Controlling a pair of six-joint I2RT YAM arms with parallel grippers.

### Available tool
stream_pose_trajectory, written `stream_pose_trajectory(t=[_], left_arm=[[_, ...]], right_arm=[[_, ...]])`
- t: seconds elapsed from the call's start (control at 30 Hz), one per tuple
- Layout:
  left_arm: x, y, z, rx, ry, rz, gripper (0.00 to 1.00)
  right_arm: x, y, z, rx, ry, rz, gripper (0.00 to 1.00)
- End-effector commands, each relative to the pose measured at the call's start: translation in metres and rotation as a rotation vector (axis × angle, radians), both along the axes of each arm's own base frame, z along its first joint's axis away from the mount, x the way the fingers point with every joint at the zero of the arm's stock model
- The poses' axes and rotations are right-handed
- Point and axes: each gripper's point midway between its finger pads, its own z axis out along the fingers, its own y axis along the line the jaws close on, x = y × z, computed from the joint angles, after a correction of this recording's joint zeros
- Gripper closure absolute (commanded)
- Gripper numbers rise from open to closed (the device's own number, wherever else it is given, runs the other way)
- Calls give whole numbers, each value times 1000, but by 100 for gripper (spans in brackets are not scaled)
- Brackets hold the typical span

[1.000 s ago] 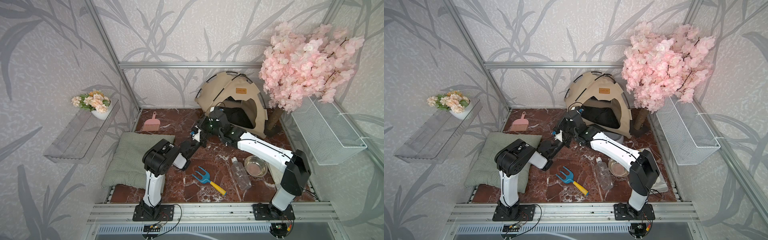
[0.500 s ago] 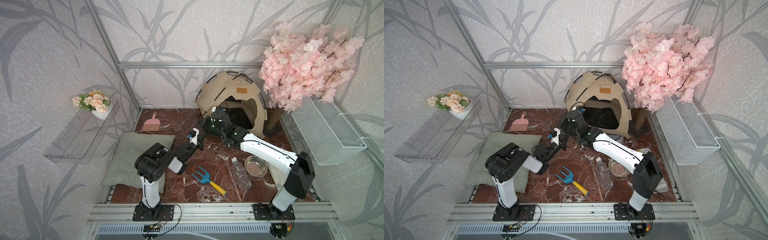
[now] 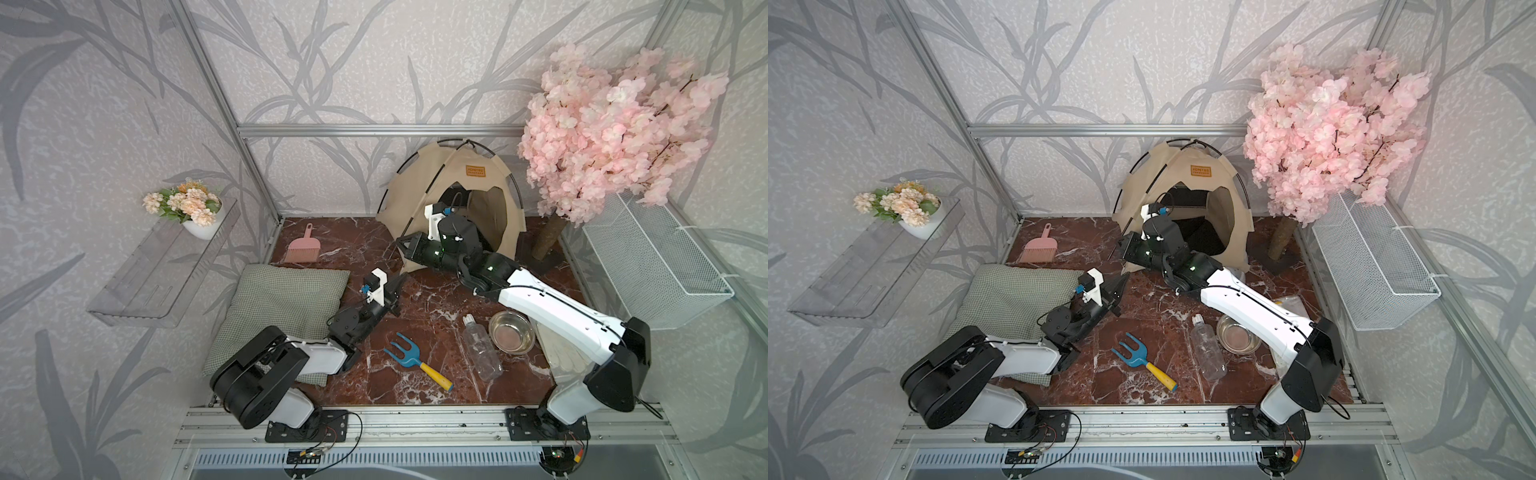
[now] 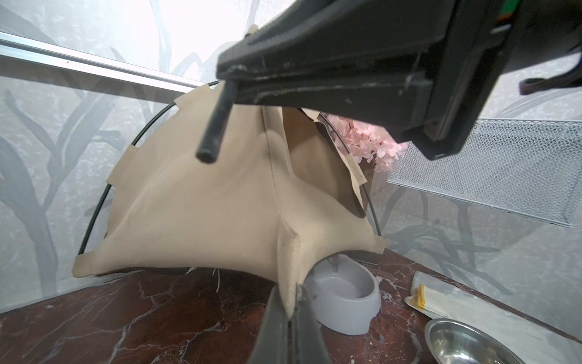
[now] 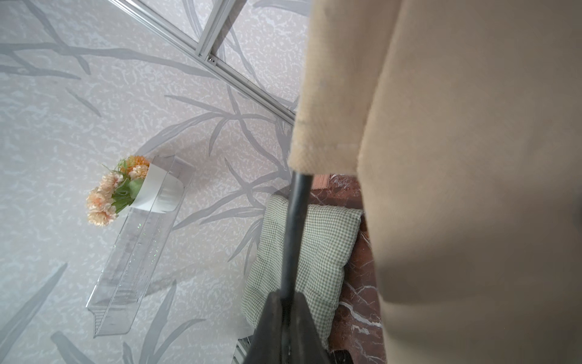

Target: Install the tent frame in the tent.

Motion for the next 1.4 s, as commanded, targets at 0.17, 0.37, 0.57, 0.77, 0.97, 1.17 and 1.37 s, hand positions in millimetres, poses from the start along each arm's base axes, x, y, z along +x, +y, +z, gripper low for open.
stream_pose_trajectory(t=[0.17, 0.37, 0.57, 0.77, 0.97, 1.17, 1.37], left_arm=[[-25, 9, 2, 47, 31, -15, 100], [-30, 8, -3, 69, 46, -31, 100], [-29, 7, -14, 119, 83, -25, 100], [-30, 16, -18, 124, 117, 4, 100], [-31, 18, -22, 142, 137, 13, 100], [-36, 28, -29, 153, 154, 34, 100], [-38, 34, -33, 178, 144, 57, 100]], right_arm=[[-6, -16, -2, -98, -111, 10, 100], [-10, -3, -8, -76, -88, 63, 100], [-9, -1, -12, -101, -96, 74, 100], [-7, 3, -12, -89, -102, 82, 100], [-4, 8, -6, -77, -117, 87, 100], [-4, 0, 5, -171, -236, 96, 100], [-3, -8, 20, -208, -313, 120, 100]])
